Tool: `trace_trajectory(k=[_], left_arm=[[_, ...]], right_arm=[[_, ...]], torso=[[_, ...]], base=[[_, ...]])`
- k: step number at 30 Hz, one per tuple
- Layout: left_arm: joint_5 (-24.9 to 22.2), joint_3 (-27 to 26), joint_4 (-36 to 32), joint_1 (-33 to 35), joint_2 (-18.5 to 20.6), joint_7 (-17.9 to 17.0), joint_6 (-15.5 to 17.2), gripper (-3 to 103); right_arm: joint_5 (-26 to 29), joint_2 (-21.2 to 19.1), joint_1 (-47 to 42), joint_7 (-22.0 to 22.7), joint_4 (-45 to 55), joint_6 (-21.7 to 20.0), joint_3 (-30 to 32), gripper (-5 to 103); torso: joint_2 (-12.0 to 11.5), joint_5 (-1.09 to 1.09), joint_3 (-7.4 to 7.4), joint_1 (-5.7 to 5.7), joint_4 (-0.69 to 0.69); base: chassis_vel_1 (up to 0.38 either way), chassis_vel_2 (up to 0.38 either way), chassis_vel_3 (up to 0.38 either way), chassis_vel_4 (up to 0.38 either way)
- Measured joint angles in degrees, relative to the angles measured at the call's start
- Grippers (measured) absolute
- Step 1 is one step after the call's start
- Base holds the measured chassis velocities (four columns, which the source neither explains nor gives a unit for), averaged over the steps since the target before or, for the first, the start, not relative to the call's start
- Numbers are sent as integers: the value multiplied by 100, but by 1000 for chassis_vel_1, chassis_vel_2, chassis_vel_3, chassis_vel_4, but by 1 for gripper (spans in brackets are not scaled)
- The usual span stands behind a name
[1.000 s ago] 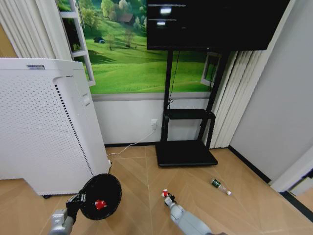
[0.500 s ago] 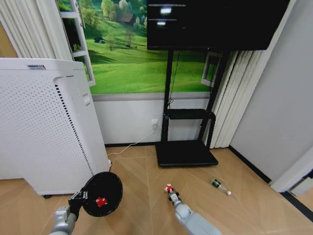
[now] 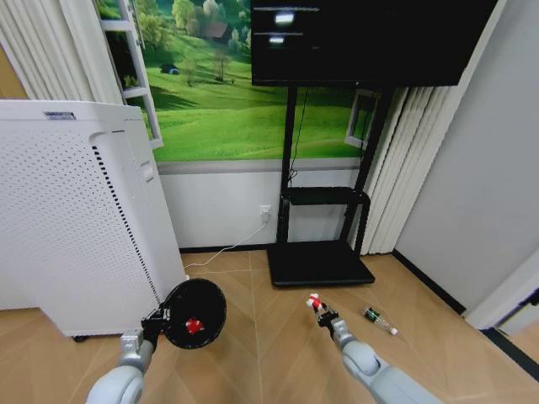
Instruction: Pick up the trash bin and place the garbage on the floor into it.
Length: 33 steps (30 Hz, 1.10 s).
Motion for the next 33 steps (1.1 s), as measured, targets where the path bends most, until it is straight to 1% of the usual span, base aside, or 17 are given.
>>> trace_trajectory(k=[3,4,5,6,8,9,11,12,15,17,18,19,22,23,30,32,33], left_arm=[[31,20,-16,49,-18,5,-3,7],[31,20,-16,49,-18,5,-3,7],[37,11,-14,48,-16,7,-8,7],[37,11,-14,48,-16,7,-8,7],[40,19,1,-5,-14,12,-17,7],[40,19,1,-5,-14,12,-17,7],[50,83,8,-60,-17,12,-17,7],[50,83,8,-60,-17,12,-17,7],[88,176,12,-116,-50,12,-17,7],[107,210,14,-127,-64,12,-18,7],[128,251,19,-139,-81,11,-17,7],[128,251,19,-139,-81,11,-17,7],[191,365,87,-196,-109,5,-23,7],[191,365,87,-196,-109,5,-23,7],[247,587,213,-363,-132,-39,-26,7],[264,673,281,-435,-142,-55,-26,7],[264,673,281,-435,-142,-55,-26,7]], right_arm=[[-93,-127,-367,-594,433,647,221,30],[-93,-127,-367,-594,433,647,221,30],[-49,-153,-449,-859,528,856,249,30],[-49,-153,-449,-859,528,856,249,30],[-1,-196,-586,-1532,687,1398,267,30],[-1,-196,-586,-1532,687,1398,267,30],[0,-212,-622,-1978,812,1797,187,30],[0,-212,-622,-1978,812,1797,187,30],[-22,-162,-547,-2217,893,2033,-36,30],[-39,-126,-482,-2241,915,2066,-158,30],[-61,-80,-388,-2243,934,2081,-335,30],[-61,-80,-388,-2243,934,2081,-335,30],[-81,59,-87,-2213,892,2090,-811,30],[-81,59,-87,-2213,892,2090,-811,30],[-171,336,390,-2168,499,2097,-1423,30],[-198,467,623,-2159,293,2110,-1705,30],[-198,467,623,-2159,293,2110,-1705,30]], torso=[[0,-1,0,0,0],[0,-1,0,0,0],[0,-2,0,0,-1],[0,-2,0,0,-1],[0,-1,0,0,0],[0,-1,0,0,0],[0,-2,0,0,-1],[0,-2,0,0,-1],[0,-2,0,0,-2],[0,-2,0,0,-1],[0,-2,0,0,-1],[0,-2,0,0,-1],[0,-3,0,0,0],[0,-3,0,0,0],[0,-2,0,0,-1],[0,-3,0,0,-2],[0,-3,0,0,-2]], base=[[0,0,0,0],[0,0,0,0],[0,0,0,0],[0,0,0,0],[0,0,0,0],[0,0,0,0],[0,0,0,0],[0,0,0,0],[0,0,0,0],[0,0,0,0],[0,0,0,0],[0,0,0,0],[0,0,0,0],[0,0,0,0],[0,0,0,0],[0,0,0,0],[0,0,0,0]])
